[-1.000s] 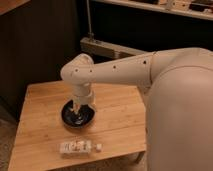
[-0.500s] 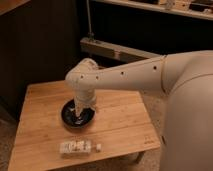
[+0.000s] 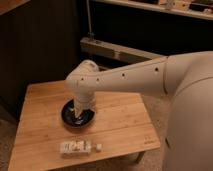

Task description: Place the bottle in the ceramic bowl

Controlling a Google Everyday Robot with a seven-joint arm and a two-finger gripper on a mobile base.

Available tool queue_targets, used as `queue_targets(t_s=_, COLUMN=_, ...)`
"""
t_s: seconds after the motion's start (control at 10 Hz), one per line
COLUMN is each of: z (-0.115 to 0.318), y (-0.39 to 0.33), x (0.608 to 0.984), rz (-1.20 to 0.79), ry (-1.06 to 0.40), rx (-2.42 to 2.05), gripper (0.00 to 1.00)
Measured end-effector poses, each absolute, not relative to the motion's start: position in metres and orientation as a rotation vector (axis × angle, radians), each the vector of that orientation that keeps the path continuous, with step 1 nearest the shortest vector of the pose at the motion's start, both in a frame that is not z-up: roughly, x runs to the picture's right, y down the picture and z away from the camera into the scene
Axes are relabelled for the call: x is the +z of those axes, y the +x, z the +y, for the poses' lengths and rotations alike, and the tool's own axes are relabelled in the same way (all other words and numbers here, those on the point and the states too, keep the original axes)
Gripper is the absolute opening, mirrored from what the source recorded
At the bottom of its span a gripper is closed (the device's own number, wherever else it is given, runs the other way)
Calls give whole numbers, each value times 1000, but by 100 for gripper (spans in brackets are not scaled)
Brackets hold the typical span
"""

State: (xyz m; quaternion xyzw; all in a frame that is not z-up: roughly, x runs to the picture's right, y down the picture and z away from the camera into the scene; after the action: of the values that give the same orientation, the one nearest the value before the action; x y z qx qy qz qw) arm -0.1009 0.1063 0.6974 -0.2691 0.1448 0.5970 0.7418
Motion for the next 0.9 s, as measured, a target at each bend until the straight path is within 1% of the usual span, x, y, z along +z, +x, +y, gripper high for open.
queue_targets(t_s=0.3, z=106, y=-101, x=698, rz=71, ry=-548, rx=1154, gripper=65)
queue_targets(t_s=0.4, z=107, y=-101, x=693, rz=-119, ry=-506, rx=1023, gripper=65)
queue_targets(t_s=0.6, z=108, y=-94, x=683, rz=-384, ry=-429, rx=857, gripper=65)
queue_targets(t_s=0.7, z=110, y=-95, x=676, rz=-491, ry=-393, rx=778, gripper=65)
queue_targets(t_s=0.9, z=116, y=-91, x=660, rz=-635, ry=-331, rx=671, gripper=65)
